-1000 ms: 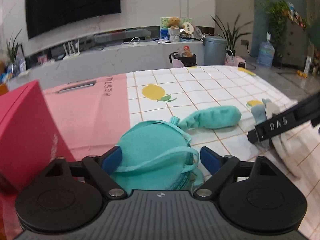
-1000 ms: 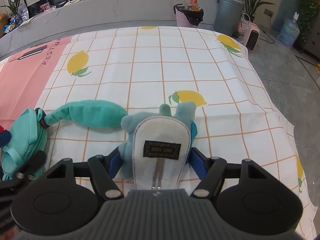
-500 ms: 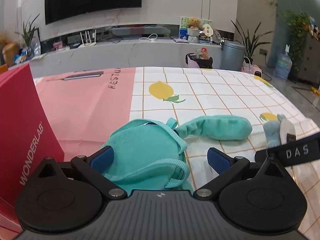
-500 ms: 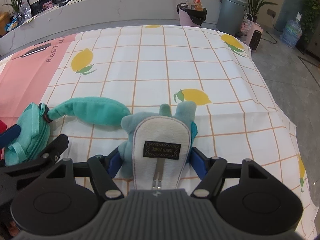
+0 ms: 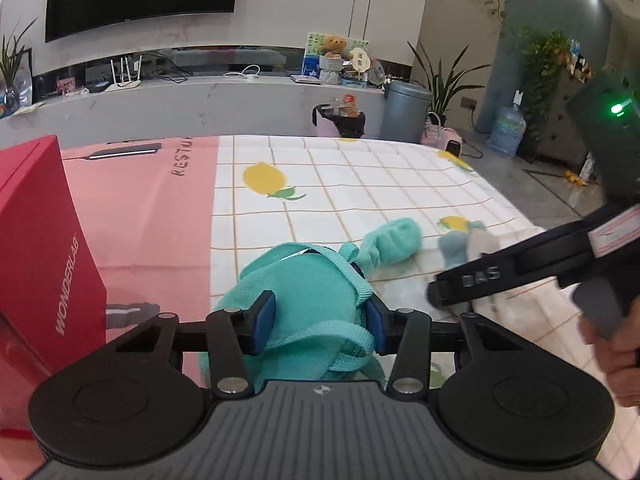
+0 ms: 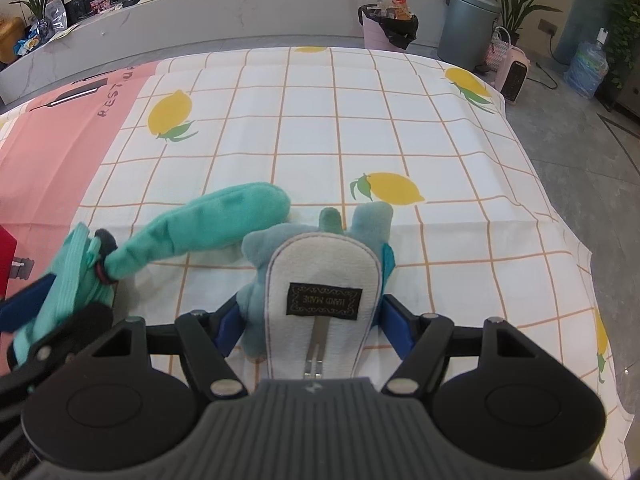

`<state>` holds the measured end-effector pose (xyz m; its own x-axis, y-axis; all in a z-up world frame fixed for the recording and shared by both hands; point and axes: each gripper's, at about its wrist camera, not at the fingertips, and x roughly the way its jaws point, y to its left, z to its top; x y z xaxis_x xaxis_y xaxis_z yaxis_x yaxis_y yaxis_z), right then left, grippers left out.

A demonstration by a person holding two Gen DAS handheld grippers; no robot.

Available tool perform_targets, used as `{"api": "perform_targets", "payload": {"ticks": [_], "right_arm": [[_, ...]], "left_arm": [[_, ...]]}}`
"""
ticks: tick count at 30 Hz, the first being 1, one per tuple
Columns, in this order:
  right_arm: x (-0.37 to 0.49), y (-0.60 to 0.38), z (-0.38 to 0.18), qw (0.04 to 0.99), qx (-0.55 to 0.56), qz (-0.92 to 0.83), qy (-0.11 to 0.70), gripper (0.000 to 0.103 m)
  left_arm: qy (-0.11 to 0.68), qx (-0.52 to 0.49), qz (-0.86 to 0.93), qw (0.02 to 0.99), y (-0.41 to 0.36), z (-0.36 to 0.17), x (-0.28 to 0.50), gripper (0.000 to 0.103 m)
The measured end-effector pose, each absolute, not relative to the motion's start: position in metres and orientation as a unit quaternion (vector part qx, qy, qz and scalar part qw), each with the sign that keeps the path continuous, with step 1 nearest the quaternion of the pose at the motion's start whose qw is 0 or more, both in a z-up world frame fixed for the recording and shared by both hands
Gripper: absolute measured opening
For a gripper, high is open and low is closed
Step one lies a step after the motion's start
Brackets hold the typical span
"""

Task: Organize soft objects
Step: 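Close the left tool on the teal backpack plush and lift it, then carry the backpack plush and dinosaur plush over the orange box with both tools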

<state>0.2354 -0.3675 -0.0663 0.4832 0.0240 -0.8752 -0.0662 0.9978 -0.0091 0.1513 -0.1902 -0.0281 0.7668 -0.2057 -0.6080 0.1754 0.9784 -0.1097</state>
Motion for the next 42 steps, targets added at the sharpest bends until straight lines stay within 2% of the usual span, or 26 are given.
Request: {"api": "perform_targets", "payload": {"ticks": [3,8,15,29,42], "right_arm": [[0.235,-0.367,-0.065,0.861,-0.021,0.021,0.508,0.066],[0.233,-0.368,-0.063,0.859,-0.013,0.017,0.512,0.061],[0.225,-0.369,-0.047,0.863,0.01,0.007,0.505,0.06],[0.213,-0.34,0.03,0.897,0.046,0.01,0.44,0.06],[0.208,-0.203,0.144,0.935,0.02,0.083,0.343,0.06]], "left_arm": [[0.317,-0.014,-0.105,0.942,-0.196,-0.022,0.151,0.038],[0.334,-0.035,-0.113,0.935,-0.194,-0.016,0.16,0.034],[0.325,-0.072,-0.174,0.927,-0.174,0.004,0.154,0.023],[0.266,-0.101,-0.216,0.934,-0.12,0.076,0.152,0.022],[0.207,-0.144,-0.145,0.957,-0.005,0.138,0.139,0.022]]}}
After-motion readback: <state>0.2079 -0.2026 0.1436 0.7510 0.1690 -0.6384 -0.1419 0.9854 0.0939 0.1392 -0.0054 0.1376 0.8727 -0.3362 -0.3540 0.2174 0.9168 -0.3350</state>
